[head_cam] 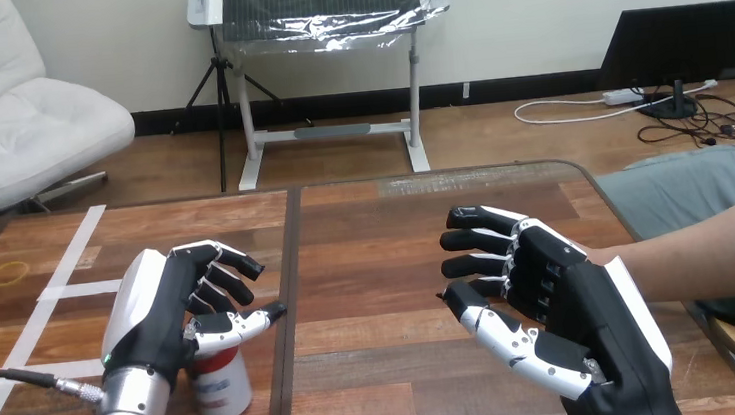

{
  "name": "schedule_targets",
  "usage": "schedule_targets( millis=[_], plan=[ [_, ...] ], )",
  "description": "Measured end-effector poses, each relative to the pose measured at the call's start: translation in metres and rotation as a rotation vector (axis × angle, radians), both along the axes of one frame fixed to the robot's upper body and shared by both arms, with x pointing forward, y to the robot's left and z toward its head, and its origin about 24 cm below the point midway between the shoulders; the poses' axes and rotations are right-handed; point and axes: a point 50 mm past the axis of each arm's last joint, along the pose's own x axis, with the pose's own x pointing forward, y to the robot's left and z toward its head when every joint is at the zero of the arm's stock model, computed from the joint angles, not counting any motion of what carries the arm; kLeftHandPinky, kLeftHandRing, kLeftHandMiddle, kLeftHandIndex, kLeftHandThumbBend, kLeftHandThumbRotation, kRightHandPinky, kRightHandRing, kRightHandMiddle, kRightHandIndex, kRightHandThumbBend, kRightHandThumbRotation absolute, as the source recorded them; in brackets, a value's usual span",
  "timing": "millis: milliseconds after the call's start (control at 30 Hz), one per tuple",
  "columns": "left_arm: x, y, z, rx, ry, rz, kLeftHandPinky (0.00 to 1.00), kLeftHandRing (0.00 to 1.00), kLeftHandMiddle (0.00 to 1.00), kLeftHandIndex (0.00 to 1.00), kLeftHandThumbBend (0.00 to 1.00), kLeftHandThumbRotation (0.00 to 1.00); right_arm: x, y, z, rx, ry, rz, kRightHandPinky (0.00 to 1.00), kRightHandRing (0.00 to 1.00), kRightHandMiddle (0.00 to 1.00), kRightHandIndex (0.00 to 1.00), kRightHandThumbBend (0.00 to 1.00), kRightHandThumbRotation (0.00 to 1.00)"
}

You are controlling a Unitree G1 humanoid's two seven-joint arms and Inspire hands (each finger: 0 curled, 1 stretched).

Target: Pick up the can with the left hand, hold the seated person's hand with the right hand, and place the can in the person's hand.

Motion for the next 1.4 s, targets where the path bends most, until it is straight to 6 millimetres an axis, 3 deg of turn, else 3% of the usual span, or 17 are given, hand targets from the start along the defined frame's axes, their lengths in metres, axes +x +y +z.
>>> schedule_targets(
  millis=[967, 1400],
  plan=[
    [-0.0053, 0.0002, -0.003, -0.001, -0.007, -0.004, 0.31, 0.36, 0.44, 0.53, 0.65, 0.0, 0.0, 0.0002, -0.0004, 0.013, 0.001, 0.007, 0.58, 0.67, 0.72, 0.73, 0.46, 0.0],
    [-0.0056, 0.0003, -0.0029, -0.003, -0.008, -0.006, 0.42, 0.48, 0.53, 0.56, 0.66, 0.0, 0.0, 0.0002, -0.0004, 0.013, 0.001, 0.008, 0.59, 0.67, 0.72, 0.73, 0.45, 0.0]
  ],
)
